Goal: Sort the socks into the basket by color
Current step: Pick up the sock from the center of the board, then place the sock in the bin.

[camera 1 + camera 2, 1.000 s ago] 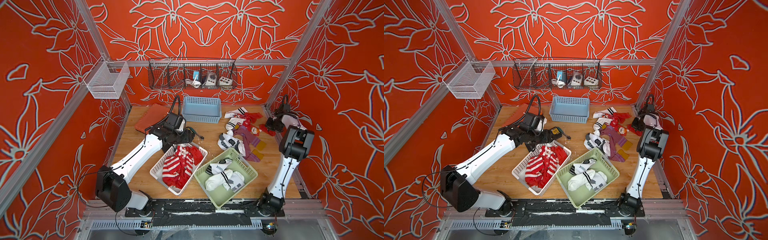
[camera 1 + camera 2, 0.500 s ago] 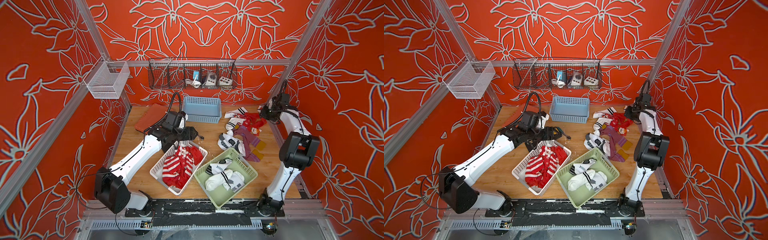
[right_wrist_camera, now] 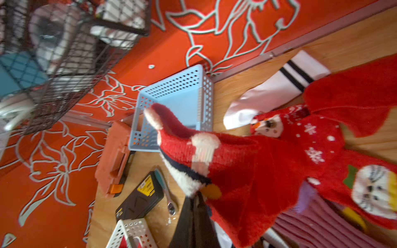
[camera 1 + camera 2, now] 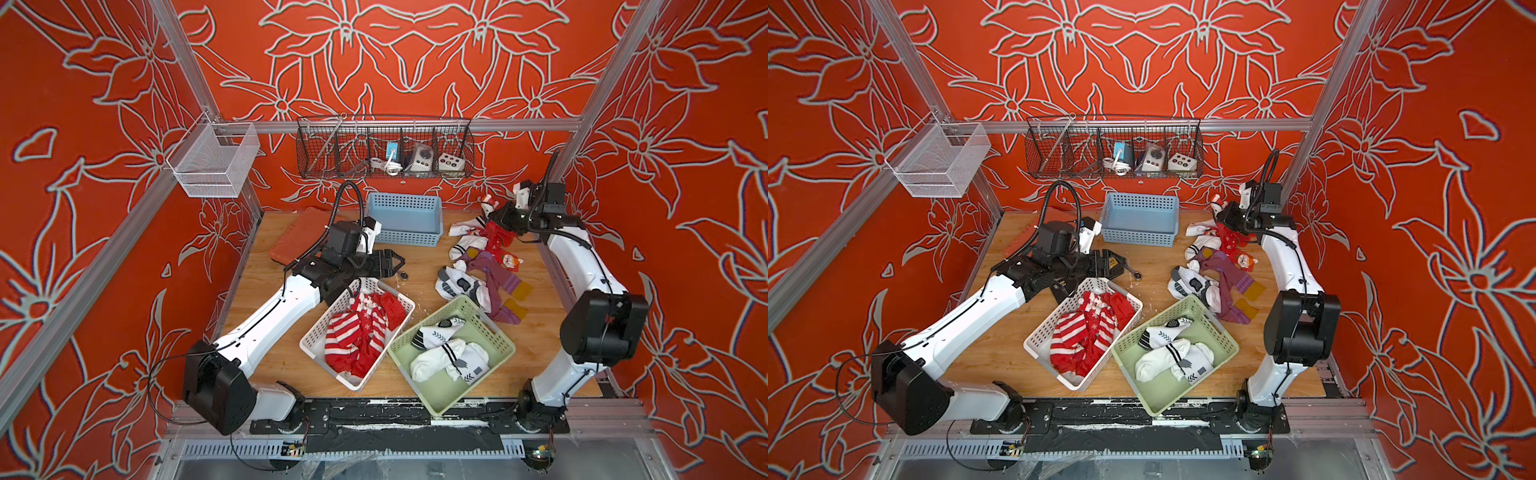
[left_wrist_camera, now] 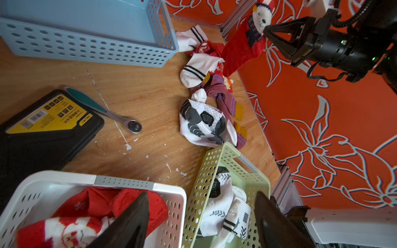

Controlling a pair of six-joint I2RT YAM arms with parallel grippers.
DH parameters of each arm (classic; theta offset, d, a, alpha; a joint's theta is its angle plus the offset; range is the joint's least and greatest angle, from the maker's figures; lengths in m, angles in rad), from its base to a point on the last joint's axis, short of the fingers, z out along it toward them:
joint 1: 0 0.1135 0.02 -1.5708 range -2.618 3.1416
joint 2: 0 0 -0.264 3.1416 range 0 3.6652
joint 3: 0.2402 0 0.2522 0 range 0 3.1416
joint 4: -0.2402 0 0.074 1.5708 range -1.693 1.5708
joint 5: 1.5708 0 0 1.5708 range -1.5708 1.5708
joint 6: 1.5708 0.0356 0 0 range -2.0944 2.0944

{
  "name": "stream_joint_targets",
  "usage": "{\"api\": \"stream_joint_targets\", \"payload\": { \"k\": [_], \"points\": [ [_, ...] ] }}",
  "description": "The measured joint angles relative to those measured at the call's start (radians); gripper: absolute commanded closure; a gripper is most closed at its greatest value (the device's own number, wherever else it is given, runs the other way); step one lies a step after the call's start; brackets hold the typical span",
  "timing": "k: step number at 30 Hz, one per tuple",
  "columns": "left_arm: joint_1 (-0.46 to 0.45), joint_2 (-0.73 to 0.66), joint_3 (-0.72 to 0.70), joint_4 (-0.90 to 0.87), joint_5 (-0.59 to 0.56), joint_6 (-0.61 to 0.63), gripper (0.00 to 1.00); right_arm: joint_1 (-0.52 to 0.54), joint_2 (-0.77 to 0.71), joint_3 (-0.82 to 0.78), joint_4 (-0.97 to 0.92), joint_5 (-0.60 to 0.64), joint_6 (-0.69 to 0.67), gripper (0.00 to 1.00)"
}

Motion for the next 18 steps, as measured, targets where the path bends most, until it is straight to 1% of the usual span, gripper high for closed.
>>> {"api": "stream_joint_targets", "payload": {
  "k": [5, 11, 14, 16, 18],
  "points": [
    [-0.021, -0.005, 0.000, 0.087, 0.035, 0.000, 0.20, 0.090, -0.100, -0.102, 0.057, -0.082, 0.034, 1.00],
    [-0.034, -0.003, 0.000, 0.182, 0.085, -0.005, 0.16, 0.195, -0.206, -0.172, 0.077, -0.151, 0.038, 1.00],
    [-0.040, 0.003, 0.000, 0.234, 0.105, -0.027, 0.11, 0.243, -0.263, -0.194, 0.080, -0.177, 0.037, 1.00],
    [-0.047, 0.007, 0.000, 0.269, 0.113, -0.048, 0.01, 0.278, -0.294, -0.202, 0.080, -0.191, 0.033, 1.00],
    [-0.055, 0.008, 0.000, 0.299, 0.116, -0.065, 0.00, 0.310, -0.313, -0.204, 0.078, -0.199, 0.024, 1.00]
  ]
}}
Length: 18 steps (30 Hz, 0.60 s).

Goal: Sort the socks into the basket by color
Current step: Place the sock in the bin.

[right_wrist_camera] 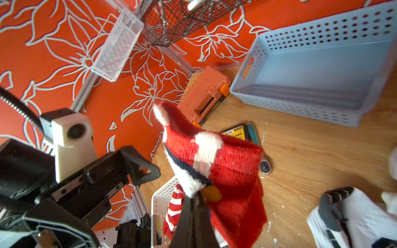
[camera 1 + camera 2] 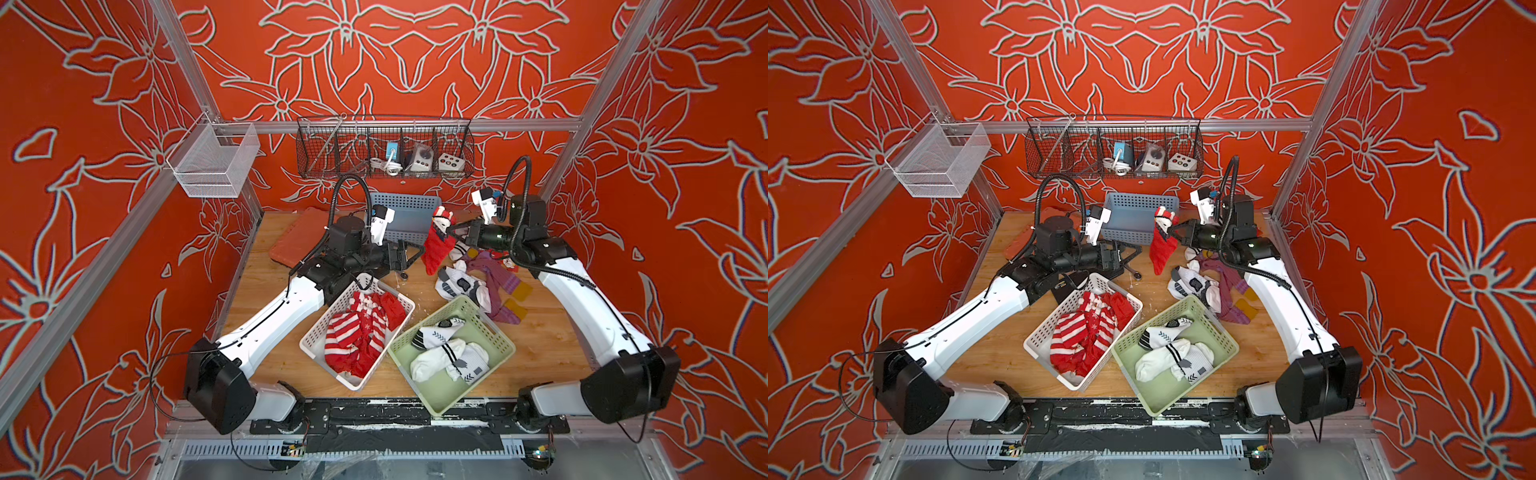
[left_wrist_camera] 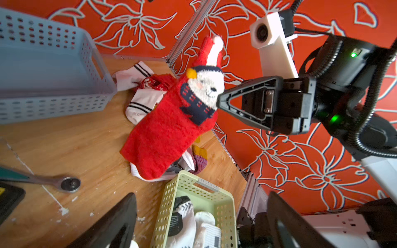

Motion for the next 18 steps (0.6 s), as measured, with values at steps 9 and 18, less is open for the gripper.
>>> {"api": "stream_joint_targets", "payload": {
  "k": [9, 18],
  "points": [
    [-0.014, 0.000, -0.008, 0.112, -0.031, -0.085, 0.00, 0.139, -0.011, -0.003, -0.042, -0.003, -0.052, 1.00],
    [-0.014, 0.038, -0.016, 0.162, -0.043, -0.169, 0.33, 0.214, -0.011, 0.003, -0.098, -0.001, -0.114, 1.00]
  ]
}}
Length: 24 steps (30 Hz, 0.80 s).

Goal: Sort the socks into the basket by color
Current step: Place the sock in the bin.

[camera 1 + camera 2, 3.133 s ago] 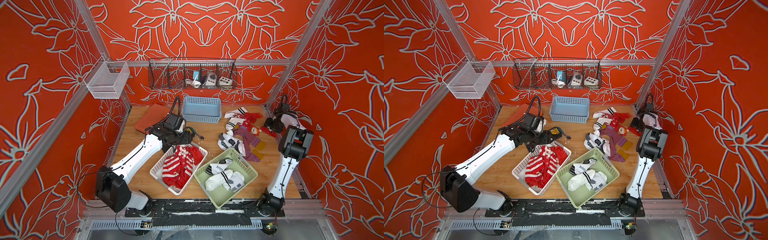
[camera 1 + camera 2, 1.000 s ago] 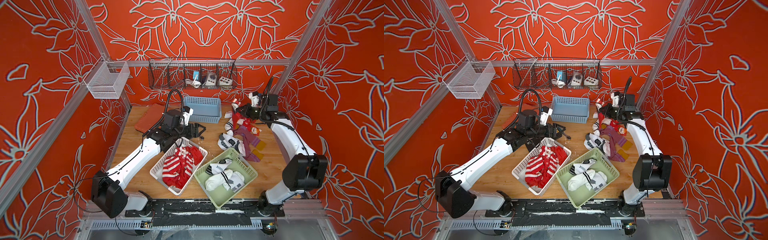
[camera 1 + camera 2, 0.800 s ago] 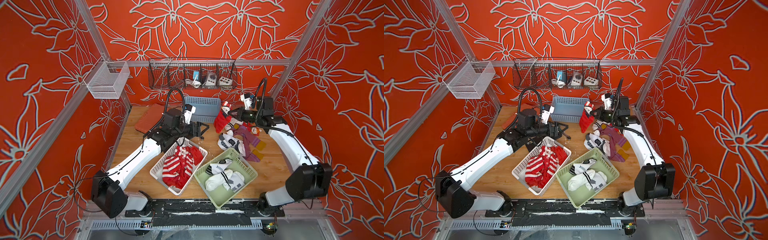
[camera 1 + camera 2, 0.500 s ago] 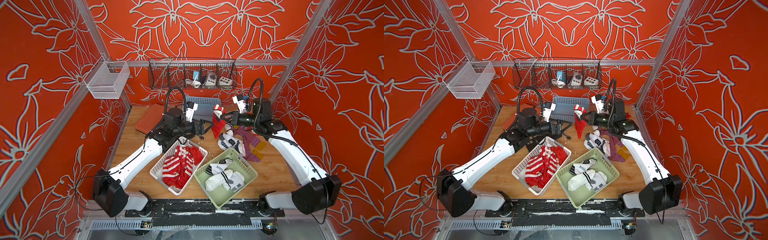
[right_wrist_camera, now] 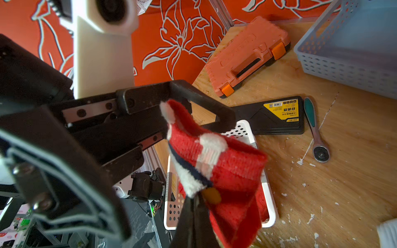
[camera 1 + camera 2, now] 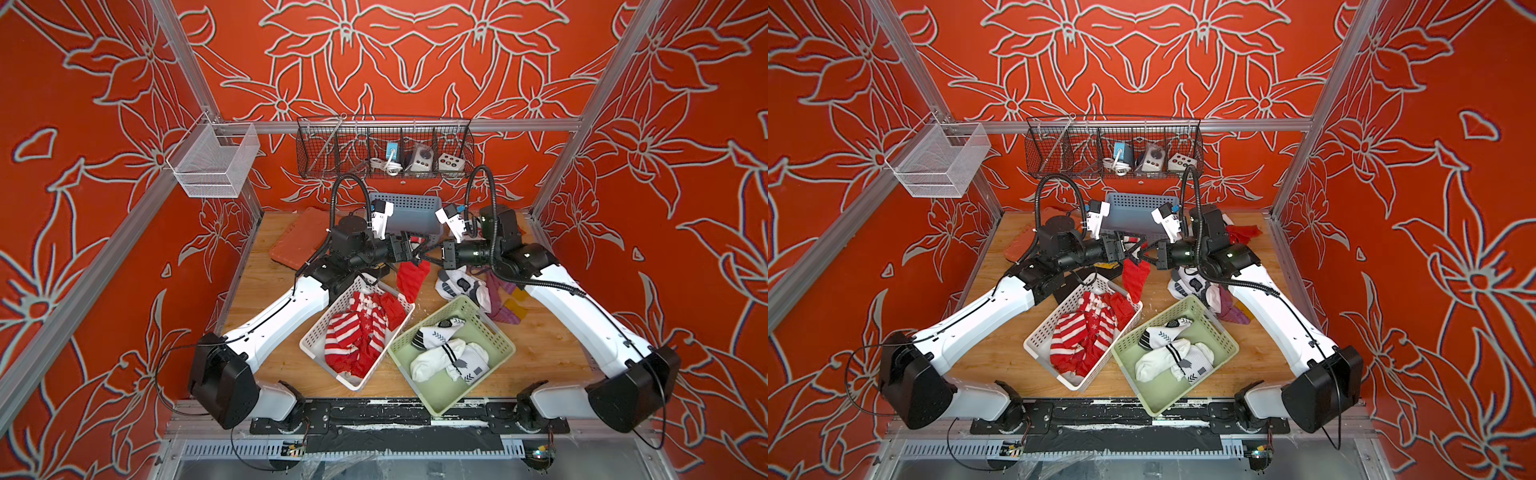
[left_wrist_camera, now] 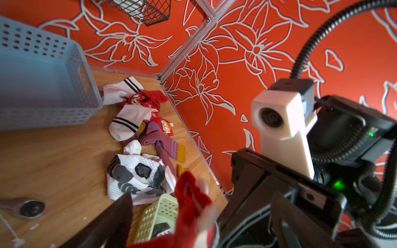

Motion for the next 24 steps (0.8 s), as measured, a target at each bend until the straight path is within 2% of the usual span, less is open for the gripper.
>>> {"api": "stream_joint_targets", "payload": {
  "k": [2, 7, 10, 11, 13, 14, 16, 21, 24],
  "points": [
    [0.000, 0.010, 0.000, 0.004, 0.008, -0.015, 0.57, 0.005, 0.000, 0.003, -0.005, 0.000, -0.010, 1.00],
    [0.000, 0.016, 0.000, 0.005, 0.016, -0.032, 1.00, 0.007, 0.003, 0.016, -0.012, 0.003, -0.021, 1.00],
    [0.000, 0.014, -0.001, -0.002, 0.016, -0.033, 1.00, 0.007, 0.010, 0.019, -0.016, 0.003, -0.022, 1.00],
    [-0.001, 0.011, -0.002, -0.008, 0.013, -0.030, 1.00, 0.007, 0.013, 0.022, -0.018, 0.003, -0.023, 0.96],
    [-0.001, 0.001, -0.003, -0.035, 0.004, -0.019, 1.00, 0.008, 0.024, 0.034, -0.026, 0.003, -0.022, 0.64],
    [0.000, -0.007, -0.003, -0.053, 0.002, -0.012, 1.00, 0.008, 0.028, 0.040, -0.030, 0.004, -0.023, 0.51],
    [0.003, -0.031, -0.003, -0.102, -0.009, 0.005, 1.00, 0.008, 0.038, 0.060, -0.041, 0.007, -0.029, 0.33],
    [0.020, -0.110, -0.005, -0.245, -0.040, 0.045, 1.00, 0.006, 0.060, 0.125, -0.074, 0.019, -0.058, 0.14],
    [0.045, -0.166, -0.016, -0.346, -0.066, 0.064, 1.00, -0.005, 0.062, 0.148, -0.093, 0.027, -0.069, 0.11]
  ]
}}
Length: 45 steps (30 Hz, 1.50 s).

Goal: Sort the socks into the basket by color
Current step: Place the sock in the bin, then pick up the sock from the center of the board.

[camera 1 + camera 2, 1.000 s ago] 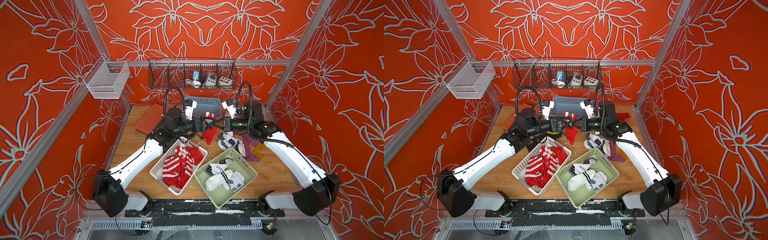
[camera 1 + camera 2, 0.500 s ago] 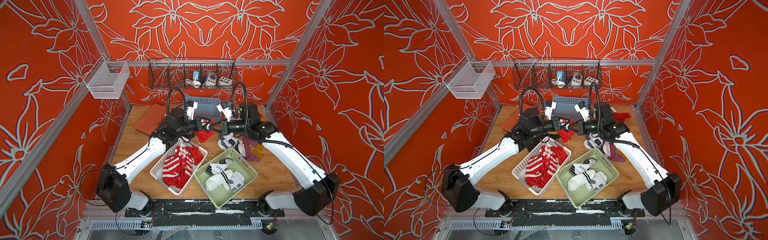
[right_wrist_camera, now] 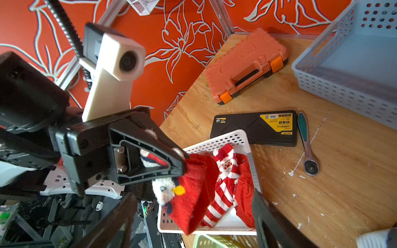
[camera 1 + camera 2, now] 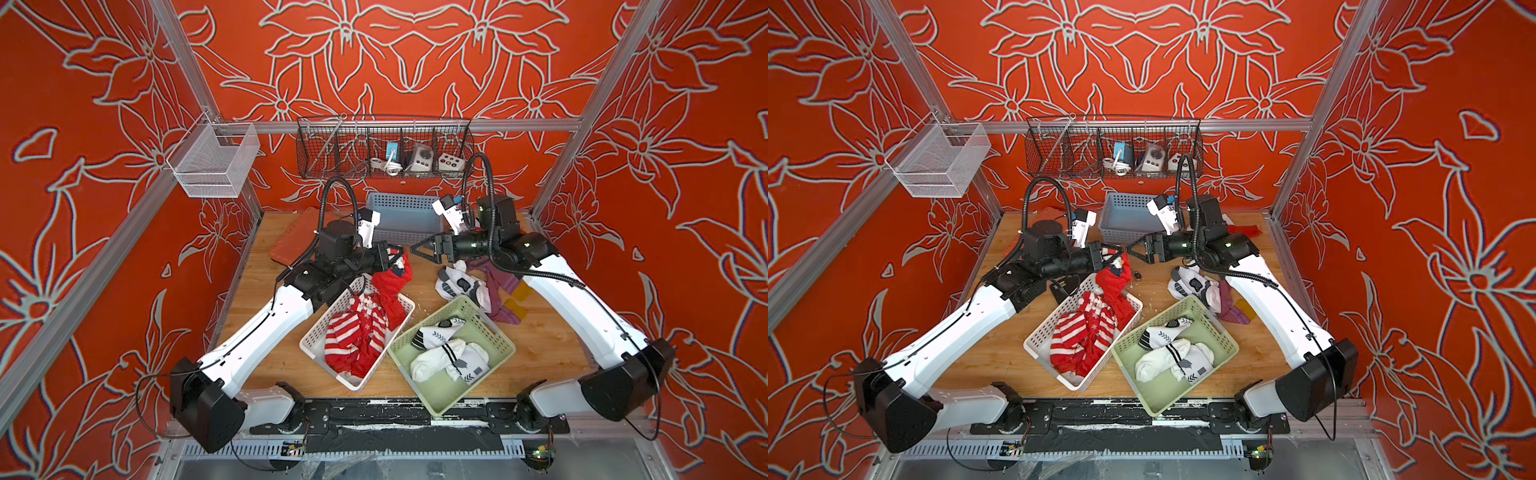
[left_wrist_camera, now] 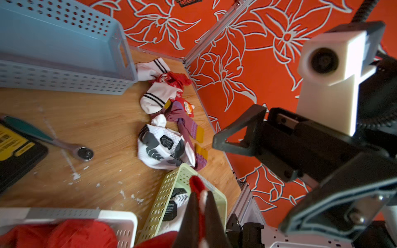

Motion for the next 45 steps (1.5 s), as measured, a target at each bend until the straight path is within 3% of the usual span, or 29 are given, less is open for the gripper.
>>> {"api": "stream_joint_targets", "payload": {
  "k": [6, 11, 17, 27, 38, 45],
  "points": [
    [0.037, -0.089, -0.048, -0.200, -0.060, 0.034, 1.00, -0.045, 0.002, 0.011, -0.021, 0.006, -0.004, 0.11],
    [0.060, -0.087, -0.097, -0.319, -0.076, 0.048, 1.00, -0.068, 0.012, 0.010, -0.023, 0.010, -0.004, 0.12],
    [0.070, 0.005, -0.150, -0.394, -0.085, 0.057, 1.00, -0.092, 0.022, -0.006, -0.028, 0.046, -0.009, 0.12],
    [0.070, 0.159, -0.190, -0.368, -0.086, 0.062, 0.99, -0.150, 0.060, -0.043, -0.059, 0.151, -0.031, 0.12],
    [0.070, 0.262, -0.209, -0.304, -0.059, 0.080, 0.44, -0.222, 0.183, -0.043, -0.138, 0.300, -0.061, 0.20],
    [0.071, 0.262, -0.209, -0.303, -0.039, 0.092, 0.26, -0.238, 0.247, -0.043, -0.168, 0.347, -0.079, 0.24]
  ]
}}
